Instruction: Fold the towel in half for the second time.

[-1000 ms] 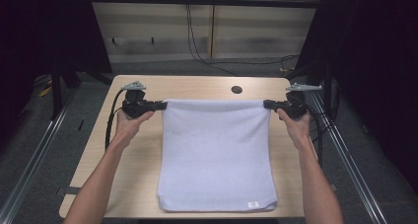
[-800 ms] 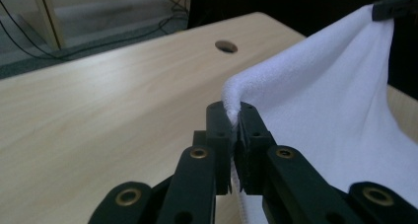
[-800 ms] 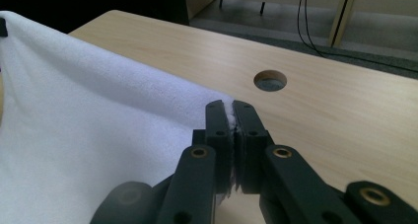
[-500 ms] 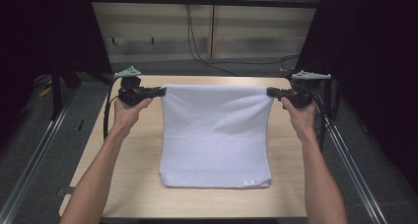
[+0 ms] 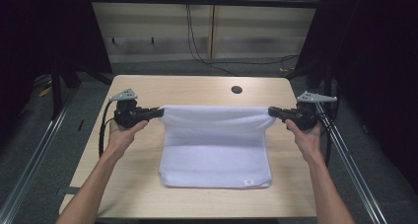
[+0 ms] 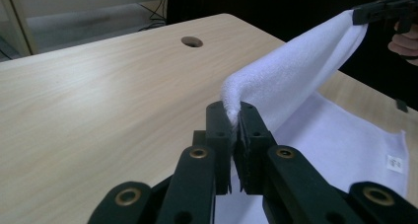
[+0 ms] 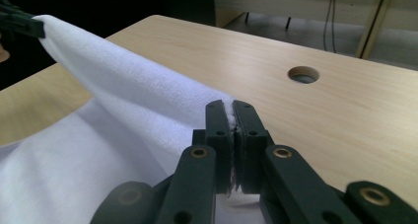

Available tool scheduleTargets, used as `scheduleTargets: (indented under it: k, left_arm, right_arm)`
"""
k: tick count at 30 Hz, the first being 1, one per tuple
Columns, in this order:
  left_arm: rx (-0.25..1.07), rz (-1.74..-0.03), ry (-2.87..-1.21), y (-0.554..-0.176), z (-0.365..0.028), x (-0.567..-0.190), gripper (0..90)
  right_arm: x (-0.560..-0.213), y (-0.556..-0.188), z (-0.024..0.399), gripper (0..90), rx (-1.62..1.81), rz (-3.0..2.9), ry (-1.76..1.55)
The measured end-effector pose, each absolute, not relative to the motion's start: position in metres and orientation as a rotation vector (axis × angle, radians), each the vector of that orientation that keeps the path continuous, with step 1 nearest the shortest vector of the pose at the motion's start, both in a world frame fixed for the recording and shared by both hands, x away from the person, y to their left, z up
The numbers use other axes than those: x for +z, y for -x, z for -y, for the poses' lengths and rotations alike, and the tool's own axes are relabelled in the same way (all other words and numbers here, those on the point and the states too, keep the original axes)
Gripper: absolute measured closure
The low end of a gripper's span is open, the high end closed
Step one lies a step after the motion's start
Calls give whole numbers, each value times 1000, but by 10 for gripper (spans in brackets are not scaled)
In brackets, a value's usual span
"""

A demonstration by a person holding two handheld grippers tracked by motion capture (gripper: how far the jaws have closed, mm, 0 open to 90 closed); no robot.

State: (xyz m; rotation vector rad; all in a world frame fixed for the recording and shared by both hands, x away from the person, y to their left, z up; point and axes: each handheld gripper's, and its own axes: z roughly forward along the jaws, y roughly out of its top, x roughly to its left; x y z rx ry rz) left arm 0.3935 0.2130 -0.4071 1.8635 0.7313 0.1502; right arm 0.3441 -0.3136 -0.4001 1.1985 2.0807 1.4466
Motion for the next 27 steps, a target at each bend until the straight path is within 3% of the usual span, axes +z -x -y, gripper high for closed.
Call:
scheduleTargets:
  k: [4,6,11,17,27]
  left_arm:
    - [134,-719,-1881,-377,-217,-415,858]
    - [187,-697,-1899,-359,-218,-421,858]
    - [131,-698,-1912,-342,-221,-437,858]
    - [119,-669,-1931,-325,-224,-432,856]
    - [-5,-588,-2133,-276,-216,-463,839]
  right_arm:
    - [-408,-326,313,867,1454,-2119,-1180]
    - [-413,-310,311,866,1473,-2122,-1171]
    - [-420,-292,308,866,1470,-2157,-1155]
    - [-423,-266,308,866,1474,-2177,-1156]
    - [-459,-220,303,826,1298,-2389,-1136]
